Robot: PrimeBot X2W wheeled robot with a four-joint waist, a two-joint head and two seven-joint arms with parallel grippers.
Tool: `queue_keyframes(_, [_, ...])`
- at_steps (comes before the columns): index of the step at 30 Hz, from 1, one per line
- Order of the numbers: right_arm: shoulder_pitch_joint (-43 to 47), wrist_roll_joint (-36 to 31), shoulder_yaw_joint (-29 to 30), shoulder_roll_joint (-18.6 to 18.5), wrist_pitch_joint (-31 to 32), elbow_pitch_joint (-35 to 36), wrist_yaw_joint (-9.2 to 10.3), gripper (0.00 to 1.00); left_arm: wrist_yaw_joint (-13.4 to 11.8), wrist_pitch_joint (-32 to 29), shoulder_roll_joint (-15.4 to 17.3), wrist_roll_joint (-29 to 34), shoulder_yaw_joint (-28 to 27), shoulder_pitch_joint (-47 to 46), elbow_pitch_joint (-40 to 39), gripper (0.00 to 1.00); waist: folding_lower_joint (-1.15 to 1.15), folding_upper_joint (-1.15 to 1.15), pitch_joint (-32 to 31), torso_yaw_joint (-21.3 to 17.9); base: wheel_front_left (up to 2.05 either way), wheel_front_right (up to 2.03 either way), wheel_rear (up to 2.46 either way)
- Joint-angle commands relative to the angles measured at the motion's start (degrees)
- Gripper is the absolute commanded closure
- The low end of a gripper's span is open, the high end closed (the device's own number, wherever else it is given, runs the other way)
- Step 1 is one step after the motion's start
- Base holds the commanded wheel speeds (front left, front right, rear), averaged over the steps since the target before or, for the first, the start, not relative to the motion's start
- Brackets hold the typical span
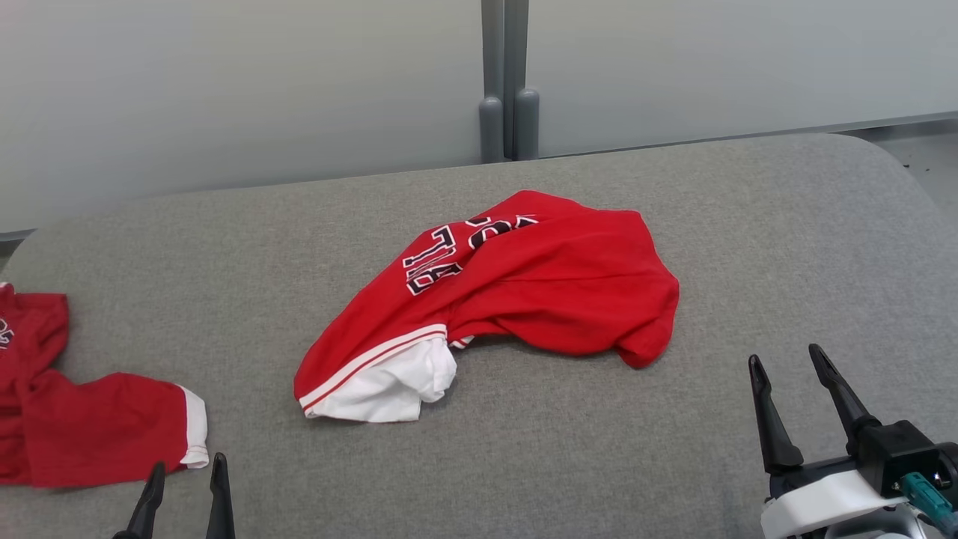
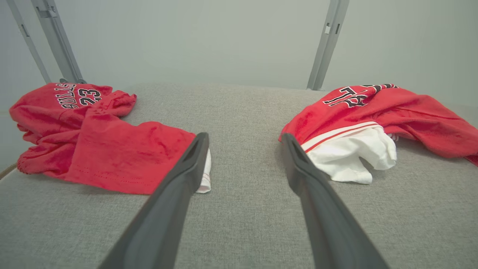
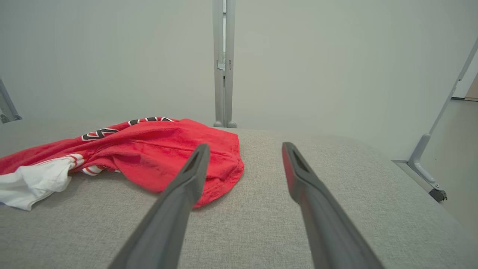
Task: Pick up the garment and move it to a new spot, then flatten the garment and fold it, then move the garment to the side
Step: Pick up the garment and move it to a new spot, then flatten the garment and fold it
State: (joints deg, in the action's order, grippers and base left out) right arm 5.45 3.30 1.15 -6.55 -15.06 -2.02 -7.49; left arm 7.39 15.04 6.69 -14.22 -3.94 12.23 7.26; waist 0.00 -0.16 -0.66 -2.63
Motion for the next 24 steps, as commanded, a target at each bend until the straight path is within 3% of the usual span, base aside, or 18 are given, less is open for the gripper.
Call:
queue_keyframes(1, [-0.7,0.3,0.0,-0.4,-0.2,-0.2,0.0,0.0,0.1,0.2,0.0,-0.3,-0.2,-0.2,0.0,0.0,0.0,0.16,-0.3,0.9,0.0,0.0,0.0])
queue_keyframes(24, [-0.3,1.0,-0.8,-0.2,-0.2,-0.7,0.0,0.0,0.1,0.2,-0.3,-1.5,-0.2,0.5,0.9,0.0,0.0,0.16,-1.1,2.7,0.0,0.0,0.0])
